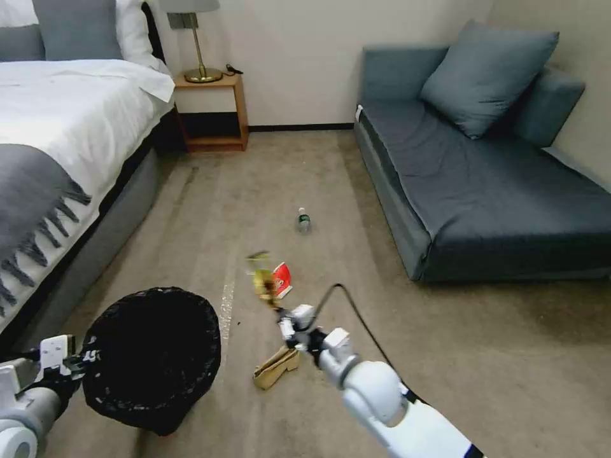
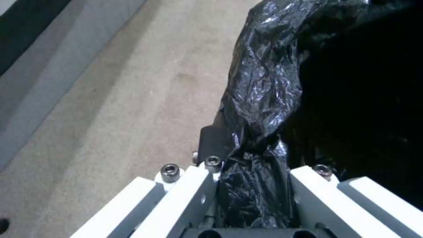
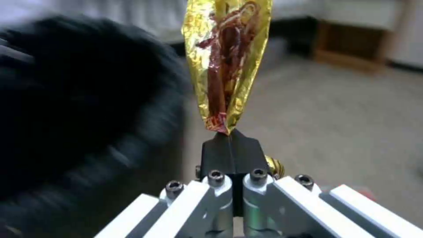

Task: Pick up the trash bin, then pick up the garbage on the floor and place it into the trash bin.

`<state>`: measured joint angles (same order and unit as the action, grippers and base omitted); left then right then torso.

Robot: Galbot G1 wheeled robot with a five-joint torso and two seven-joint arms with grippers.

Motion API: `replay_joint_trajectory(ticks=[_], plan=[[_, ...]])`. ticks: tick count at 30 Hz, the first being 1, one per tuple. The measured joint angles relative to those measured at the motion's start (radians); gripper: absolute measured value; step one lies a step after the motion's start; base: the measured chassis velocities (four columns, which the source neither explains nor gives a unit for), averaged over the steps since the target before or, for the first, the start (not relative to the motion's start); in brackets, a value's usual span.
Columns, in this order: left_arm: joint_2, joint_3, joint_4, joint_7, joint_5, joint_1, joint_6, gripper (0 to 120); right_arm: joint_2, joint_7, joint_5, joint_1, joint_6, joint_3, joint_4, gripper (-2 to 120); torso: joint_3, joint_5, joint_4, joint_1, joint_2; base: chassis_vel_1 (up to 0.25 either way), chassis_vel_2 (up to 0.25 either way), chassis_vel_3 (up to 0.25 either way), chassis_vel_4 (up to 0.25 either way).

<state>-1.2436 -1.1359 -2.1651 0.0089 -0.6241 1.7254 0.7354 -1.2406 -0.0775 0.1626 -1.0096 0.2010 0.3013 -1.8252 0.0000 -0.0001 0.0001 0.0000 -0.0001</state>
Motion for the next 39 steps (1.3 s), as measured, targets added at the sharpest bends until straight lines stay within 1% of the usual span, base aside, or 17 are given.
replay_joint_trajectory(ticks=[4, 5, 9, 12, 14, 17, 19, 20, 22, 24, 25, 26, 28, 30, 34, 35, 39], plan=[[-0.002, -0.003, -0.011, 0.000, 0.000, 0.007, 0.000, 3, -0.064, -0.017, 0.049, 0.126, -0.010, 0.132, 0.037, 0, 0.000, 0.0000, 0.0000, 0.000, 0.000, 0.000, 0.000, 0.000, 0.000], [-0.002, -0.003, -0.011, 0.000, 0.000, 0.007, 0.000, 3, -0.064, -0.017, 0.049, 0.126, -0.010, 0.132, 0.037, 0, 0.000, 0.0000, 0.0000, 0.000, 0.000, 0.000, 0.000, 0.000, 0.000], [-0.008, 0.002, -0.019, -0.001, 0.000, 0.008, 0.000, 3, -0.144, -0.021, 0.078, 0.191, -0.017, 0.204, 0.084, 0, 0.000, -0.0002, 0.0000, 0.000, 0.000, 0.000, 0.000, 0.000, 0.000], [-0.010, 0.005, -0.025, -0.002, 0.000, 0.008, 0.000, 3, -0.173, -0.022, 0.075, 0.200, -0.017, 0.222, 0.102, 0, 0.000, -0.0001, 0.0001, 0.000, 0.000, 0.000, 0.000, 0.000, 0.000], [-0.011, 0.005, -0.031, -0.002, 0.000, 0.007, 0.000, 3, -0.202, -0.023, 0.043, 0.195, -0.013, 0.231, 0.118, 0, 0.000, -0.0002, 0.0001, 0.000, 0.000, 0.000, 0.000, 0.000, 0.000], [-0.011, 0.005, -0.033, -0.002, 0.000, 0.006, 0.000, 3, -0.221, -0.016, 0.023, 0.183, -0.006, 0.229, 0.125, 1, 0.000, 0.0000, -0.0001, 0.000, 0.000, 0.000, 0.000, 0.000, 0.000], [-0.011, 0.007, -0.033, -0.003, 0.000, 0.005, 0.000, 3, -0.222, -0.012, 0.015, 0.176, -0.004, 0.233, 0.132, 8, 0.000, -0.0001, -0.0001, 0.000, 0.000, 0.000, 0.000, 0.000, 0.000], [-0.011, 0.007, -0.033, -0.003, 0.000, 0.005, 0.000, 3, -0.222, -0.012, 0.015, 0.176, -0.004, 0.233, 0.132, 8, 0.000, -0.0001, -0.0001, 0.000, 0.000, 0.000, 0.000, 0.000, 0.000], [-0.011, 0.007, -0.035, -0.003, 0.001, 0.005, 0.000, 3, -0.217, -0.015, 0.006, 0.167, -0.004, 0.236, 0.136, 15, 0.000, -0.0001, -0.0001, 0.000, 0.000, 0.000, 0.000, 0.000, 0.000], [-0.011, 0.008, -0.037, -0.003, 0.001, 0.004, 0.000, 3, -0.213, -0.017, -0.006, 0.156, -0.004, 0.234, 0.138, 26, 0.000, 0.0000, -0.0002, 0.000, 0.000, 0.000, 0.000, 0.000, 0.000], [-0.011, 0.008, -0.037, -0.003, 0.001, 0.004, 0.000, 3, -0.213, -0.017, -0.006, 0.156, -0.004, 0.234, 0.138, 26, 0.000, 0.0000, -0.0002, 0.000, 0.000, 0.000, 0.000, 0.000, 0.000], [-0.011, 0.008, -0.037, -0.003, 0.001, 0.003, 0.000, 3, -0.212, -0.017, -0.009, 0.151, -0.004, 0.231, 0.138, 30, 0.000, -0.0001, -0.0002, 0.000, 0.000, 0.000, 0.000, 0.000, 0.000], [-0.010, 0.007, -0.036, -0.003, 0.000, -0.003, 0.000, 3, -0.213, -0.007, -0.013, 0.136, 0.000, 0.216, 0.138, 42, 0.000, 0.0000, -0.0002, 0.000, 0.000, 0.000, 0.000, 0.000, 0.000], [-0.009, 0.007, -0.034, -0.002, -0.001, -0.003, 0.000, 3, -0.213, -0.003, -0.015, 0.132, 0.000, 0.212, 0.136, 45, 0.000, 0.0000, -0.0002, 0.000, 0.000, 0.000, 0.000, 0.000, 0.000], [-0.010, 0.009, -0.031, -0.001, -0.002, -0.004, 0.000, 3, -0.211, 0.017, -0.024, 0.106, 0.002, 0.186, 0.120, 63, 0.000, 0.0001, -0.0001, 0.000, 0.000, 0.000, 0.000, 0.000, 0.000], [-0.010, 0.009, -0.031, -0.001, -0.002, -0.004, 0.000, 3, -0.211, 0.017, -0.024, 0.106, 0.002, 0.186, 0.120, 63, 0.000, 0.0001, -0.0001, 0.000, 0.000, 0.000, 0.000, 0.000, 0.000], [-0.013, 0.019, -0.028, -0.001, -0.002, -0.010, 0.000, 3, -0.196, 0.021, -0.014, 0.070, 0.001, 0.145, 0.080, 80, 0.000, 0.0001, -0.0002, 0.000, 0.000, 0.000, 0.000, 0.000, 0.000]])
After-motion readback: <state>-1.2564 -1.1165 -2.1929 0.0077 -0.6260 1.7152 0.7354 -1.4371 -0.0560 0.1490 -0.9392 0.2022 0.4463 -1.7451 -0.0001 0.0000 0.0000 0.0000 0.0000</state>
